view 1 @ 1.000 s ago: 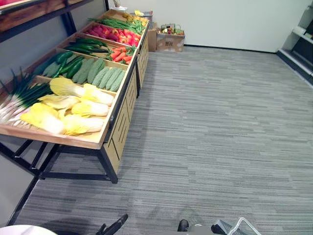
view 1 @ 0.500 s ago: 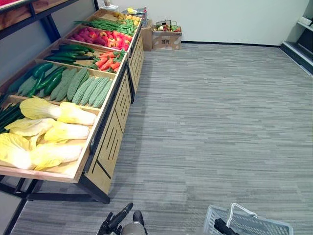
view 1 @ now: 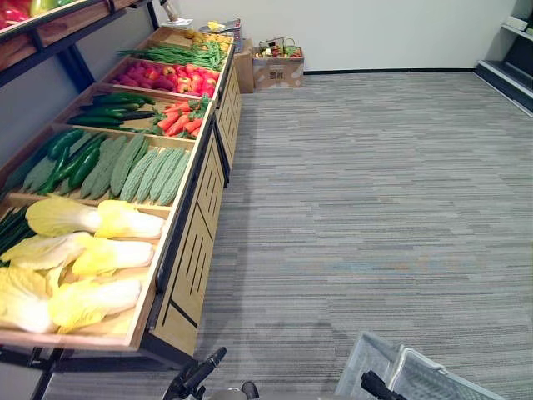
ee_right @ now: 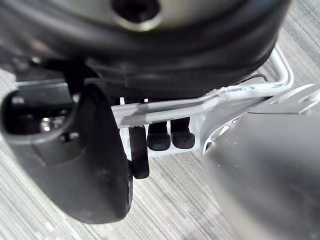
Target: Pick vegetable in the basket
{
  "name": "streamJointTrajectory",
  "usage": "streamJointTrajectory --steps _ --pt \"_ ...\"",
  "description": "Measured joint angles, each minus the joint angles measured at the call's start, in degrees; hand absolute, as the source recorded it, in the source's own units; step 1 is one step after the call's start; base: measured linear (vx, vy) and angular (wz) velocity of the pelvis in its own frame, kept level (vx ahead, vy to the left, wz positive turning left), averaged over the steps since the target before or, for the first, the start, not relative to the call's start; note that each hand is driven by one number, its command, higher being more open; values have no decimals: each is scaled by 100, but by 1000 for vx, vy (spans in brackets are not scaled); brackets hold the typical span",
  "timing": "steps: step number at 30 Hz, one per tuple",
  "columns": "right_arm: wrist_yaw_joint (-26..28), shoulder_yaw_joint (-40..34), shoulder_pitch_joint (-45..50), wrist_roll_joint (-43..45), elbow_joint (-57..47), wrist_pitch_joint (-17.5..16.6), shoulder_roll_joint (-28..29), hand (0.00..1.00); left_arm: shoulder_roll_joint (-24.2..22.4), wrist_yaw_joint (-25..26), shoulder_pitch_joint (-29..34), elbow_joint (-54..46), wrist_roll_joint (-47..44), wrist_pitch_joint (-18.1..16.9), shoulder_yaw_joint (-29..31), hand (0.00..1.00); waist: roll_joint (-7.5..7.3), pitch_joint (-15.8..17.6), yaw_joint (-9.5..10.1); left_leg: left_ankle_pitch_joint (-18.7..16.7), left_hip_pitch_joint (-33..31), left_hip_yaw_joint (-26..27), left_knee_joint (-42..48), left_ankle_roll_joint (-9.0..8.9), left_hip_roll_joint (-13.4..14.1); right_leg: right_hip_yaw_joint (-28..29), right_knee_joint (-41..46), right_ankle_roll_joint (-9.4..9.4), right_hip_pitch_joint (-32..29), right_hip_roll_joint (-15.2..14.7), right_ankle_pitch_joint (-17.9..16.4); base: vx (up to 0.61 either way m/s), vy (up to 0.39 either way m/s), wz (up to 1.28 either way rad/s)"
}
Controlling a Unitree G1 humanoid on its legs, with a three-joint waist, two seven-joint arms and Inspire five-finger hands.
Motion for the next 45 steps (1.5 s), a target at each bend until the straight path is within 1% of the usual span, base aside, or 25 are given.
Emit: streamJointTrajectory --steps 2,5,8,9,10,11,12,13,14,15,17,19,20,22,24,25,26,27,28,29,32,34,36,42,45 --pt "-6 -5 9 -29 15 17 32 0 48 0 50 -3 -38 -2 -30 100 -33 10 -20 -56 205 -21 -102 20 58 -155 642 -45 -211 -105 289 202 130 -7" --pt "12 -54 1 -27 -23 6 7 0 79 -50 121 -2 -35 -6 -206 100 62 29 -64 -221 696 -53 -320 -74 327 -692 887 -174 -511 -67 -339 180 61 -3" --pt "68 -65 4 -19 -122 -32 -12 0 74 -164 91 0 -33 -6 -239 100 150 32 -95 -349 824 -123 -312 -163 554 -766 471 -236 -1004 106 -358 165 -74 22" --pt "149 -65 37 15 -233 -60 -4 0 64 -259 54 0 -34 -6 -245 100 184 34 -165 -432 895 -331 -296 -310 716 -577 -636 -242 -1359 207 57 173 -161 60" --pt "153 -56 61 14 -228 -57 -3 0 68 -285 53 2 -35 -6 -245 100 185 35 -190 -489 918 -445 -260 -410 783 -381 -1186 -238 -1390 254 394 180 -196 81" --pt "152 -56 103 14 -208 -44 1 0 71 -293 55 1 -35 -7 -241 100 184 36 -203 -541 957 -553 -202 -495 843 -168 -1590 -201 -1369 296 682 254 -305 93" --pt "158 -55 240 15 -140 -21 29 0 85 -294 75 0 -38 -12 -227 100 146 45 -226 -706 1041 -820 -49 -762 942 377 -2115 -186 -1302 400 1142 361 -437 101" --pt "159 -56 355 24 -113 -22 89 0 145 -301 106 -2 -38 -15 -215 100 47 50 -243 -827 1111 -1000 41 -912 976 691 -2206 -200 -1209 455 1232 323 -382 102" --pt "155 -75 383 35 -57 -27 119 0 201 -298 110 10 -38 -10 -203 100 31 55 -271 -911 1149 -1132 117 -1027 1023 819 -2076 -426 -1172 558 1658 368 -453 85" --pt "152 -115 379 45 16 5 69 0 91 -295 94 20 -36 -2 -208 100 209 82 -314 -970 1228 -1250 178 -1120 1360 735 -1651 -654 -1166 836 1416 229 -278 59" --pt "165 -108 258 9 -22 42 4 0 -39 -336 70 6 -47 6 -206 100 437 85 -273 -903 1248 -1163 257 -1146 1660 587 -1156 -861 -1301 1031 929 363 -377 27" --pt "190 -108 188 -3 -39 35 -15 0 -46 -318 56 4 -97 11 -191 100 450 74 -282 -634 1269 -1141 339 -1135 1806 414 -935 -957 -1232 1118 609 427 -409 33" --pt "207 -103 184 -62 -25 30 -1 0 -45 -324 47 -34 -98 -13 -156 100 434 33 -267 -458 1097 -1140 635 -954 1910 258 -1035 -1023 -1064 1157 483 417 -385 46" --pt "198 -99 206 -204 14 23 -17 0 -48 -339 51 -149 -105 -38 -136 100 465 13 -264 -273 777 -1128 1221 -830 2095 37 -1370 -1084 -736 1250 476 265 -224 52" --pt "188 -65 297 -202 33 41 3 0 8 -389 61 -237 -107 -58 -81 100 392 39 -250 -97 402 -1012 2035 -910 2306 -207 -1834 -1306 -181 1268 588 325 -196 61" --pt "180 -54 288 -201 61 43 7 0 13 -399 41 -247 -95 -58 -27 100 372 49 -244 -240 331 -832 2160 -999 2313 -281 -1934 -1328 -38 1254 603 351 -150 68" --pt "177 -63 263 -202 87 35 -32 0 15 -405 12 -278 -68 -51 18 100 350 57 -263 -494 140 -270 2129 -1120 2259 -447 -2030 -1336 160 1205 609 245 -11 88" --pt "173 -117 261 -201 80 -4 -113 0 -29 -420 -85 -289 -31 -38 -2 100 380 43 -327 -275 -137 425 1657 -928 2086 -691 -2014 -1331 253 1187 607 188 8 112" --pt "138 -148 264 -199 96 -8 -134 0 -11 -442 -106 -297 -7 -41 -42 100 327 1 -348 -266 -136 939 1583 -705 2088 -785 -2004 -1294 277 1166 582 215 59 144" --pt "159 -205 254 -198 106 32 -115 0 3 -472 -108 -363 12 -78 -177 100 200 -73 -342 -73 -86 1244 1152 -533 1860 -827 -1976 -1286 249 1026 577 162 43 117" --pt "217 -199 176 -210 -19 43 -43 0 27 -442 -103 -388 31 -138 -211 100 7 -106 -299 380 -32 1181 284 -604 1450 -1102 -2011 -1257 245 869 560 158 42 98" --pt "298 -197 110 -252 -55 35 -10 0 25 -391 -56 -377 137 -140 -215 100 -17 -126 -271 834 52 1084 -407 -552 1118 -1330 -2010 -1180 280 740 512 81 39 76" --pt "336 -188 81 -438 -98 31 7 0 5 -389 -55 -350 249 -130 -221 100 44 -106 -272 1021 25 1058 -669 -469 968 -1591 -2010 -1107 371 694 464 55 34 83" --pt "312 -74 -30 -650 -116 31 -12 0 -41 -317 55 -346 374 -68 -143 100 126 -110 -234 1383 -8 1067 -1110 -368 776 -1731 -1996 -1015 656 718 396 6 31 75" --pt "210 -80 -131 -652 -88 76 -10 0 -41 -306 154 -332 451 -51 15 100 98 -69 -174 1382 -14 1082 -1115 -368 735 -1720 -1999 -964 742 706 348 -21 7 29"
